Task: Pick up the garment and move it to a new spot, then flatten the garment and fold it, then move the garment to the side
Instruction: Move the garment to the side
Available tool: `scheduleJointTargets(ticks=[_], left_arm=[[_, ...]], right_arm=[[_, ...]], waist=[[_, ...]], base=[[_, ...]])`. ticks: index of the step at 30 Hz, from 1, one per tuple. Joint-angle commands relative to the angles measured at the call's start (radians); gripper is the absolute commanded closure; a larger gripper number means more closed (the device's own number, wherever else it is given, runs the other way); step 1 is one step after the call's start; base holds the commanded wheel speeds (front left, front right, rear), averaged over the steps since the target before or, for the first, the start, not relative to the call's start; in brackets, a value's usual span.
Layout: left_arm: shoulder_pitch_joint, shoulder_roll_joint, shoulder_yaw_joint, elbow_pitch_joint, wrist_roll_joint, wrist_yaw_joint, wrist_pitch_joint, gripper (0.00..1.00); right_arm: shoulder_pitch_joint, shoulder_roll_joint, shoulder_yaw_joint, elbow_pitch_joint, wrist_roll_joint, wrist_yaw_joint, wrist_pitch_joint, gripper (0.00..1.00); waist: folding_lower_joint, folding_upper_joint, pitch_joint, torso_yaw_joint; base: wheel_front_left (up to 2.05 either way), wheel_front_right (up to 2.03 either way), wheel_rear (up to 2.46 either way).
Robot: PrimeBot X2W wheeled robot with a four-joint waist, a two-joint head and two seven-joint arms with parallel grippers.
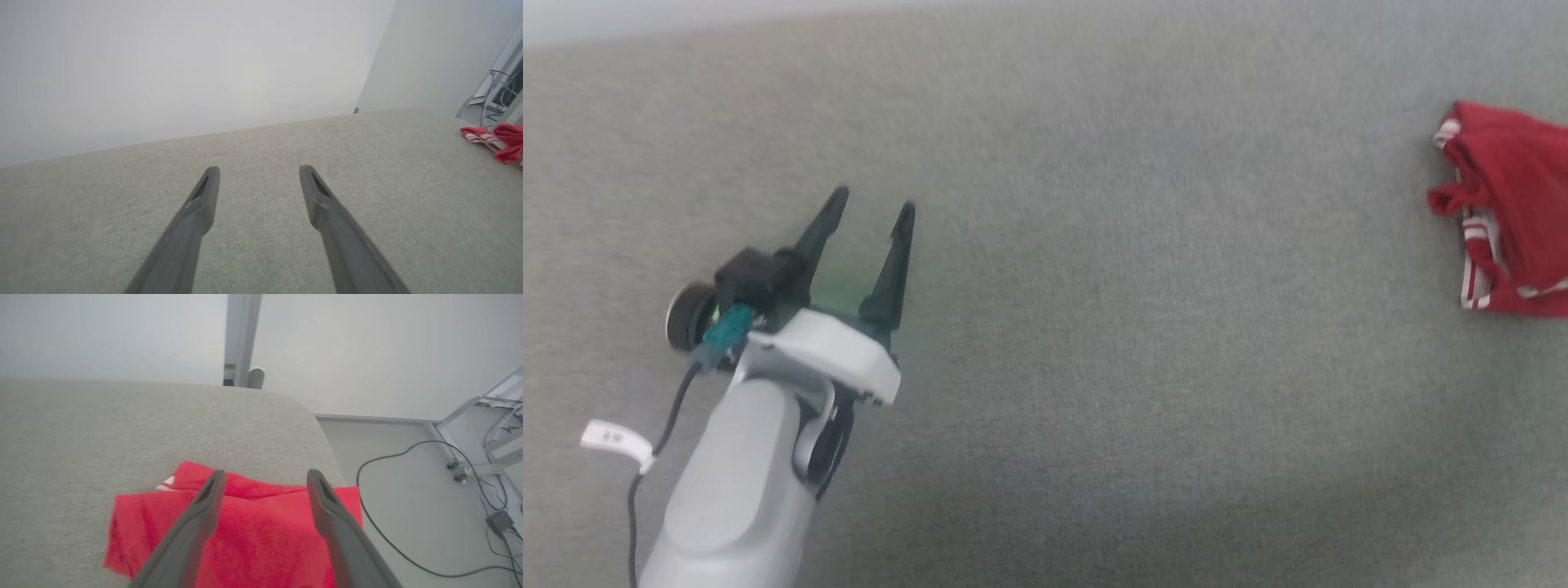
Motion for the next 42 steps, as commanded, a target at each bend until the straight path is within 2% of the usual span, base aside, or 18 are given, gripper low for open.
scheduleJointTargets(ticks=[1, 9, 17, 20, 24, 29, 33, 39, 42], left_arm=[[0.025, 0.002, 0.007, 0.002, -0.01, 0.0, 0.0, 0.0], [0.137, 0.041, 0.039, 0.013, -0.051, 0.0, 0.0, 0.0], [0.257, 0.087, 0.093, -0.013, -0.075, 0.0, 0.0, 0.0], [0.311, 0.087, 0.128, -0.04, -0.061, 0.0, 0.0, 0.0], [0.367, 0.09, 0.172, -0.063, -0.03, 0.001, 0.0, 0.0], [0.419, 0.079, 0.209, -0.076, -0.01, 0.0, 0.0, 0.0], [0.46, 0.06, 0.24, -0.1, 0.007, 0.0, 0.0, 0.0], [0.51, 0.043, 0.272, -0.13, 0.025, 0.0, 0.0, 0.0], [0.522, 0.038, 0.284, -0.139, 0.033, 0.0, 0.0, 0.0]], right_arm=[[0.031, 0.013, 0.021, -0.022, 0.012, -0.001, -0.011, 0.0], [0.19, 0.05, 0.086, -0.139, 0.099, -0.002, -0.116, 0.0], [0.357, 0.09, 0.06, -0.204, 0.085, -0.001, -0.248, 0.0], [0.429, 0.108, 0.02, -0.244, 0.045, -0.001, -0.26, 0.0], [0.547, 0.141, -0.108, -0.366, -0.034, -0.001, -0.26, 0.0], [0.712, 0.219, -0.259, -0.531, -0.164, -0.001, -0.261, 0.0], [0.831, 0.305, -0.362, -0.639, -0.231, -0.001, -0.261, 0.0], [0.951, 0.396, -0.432, -0.737, -0.292, -0.001, -0.261, 0.0], [0.981, 0.413, -0.443, -0.758, -0.306, -0.001, -0.261, 0.0]], waist=[[0.0, 0.0, -0.052, 0.021], [0.0, 0.0, -0.187, 0.051], [0.0, 0.0, -0.288, 0.072], [0.0, 0.0, -0.311, 0.077], [0.0, 0.0, -0.33, 0.084], [0.0, 0.0, -0.342, 0.094], [0.0, 0.0, -0.347, 0.101], [0.0, 0.0, -0.352, 0.113], [0.0, 0.0, -0.353, 0.115]], base=[[0.0, 0.0, 0.0], [0.0, 0.0, 0.0], [0.0, 0.0, 0.0], [0.0, 0.0, 0.0], [0.0, 0.0, 0.0], [0.0, 0.0, 0.0], [0.0, 0.0, 0.0], [0.0, 0.0, 0.0], [0.0, 0.0, 0.0]])
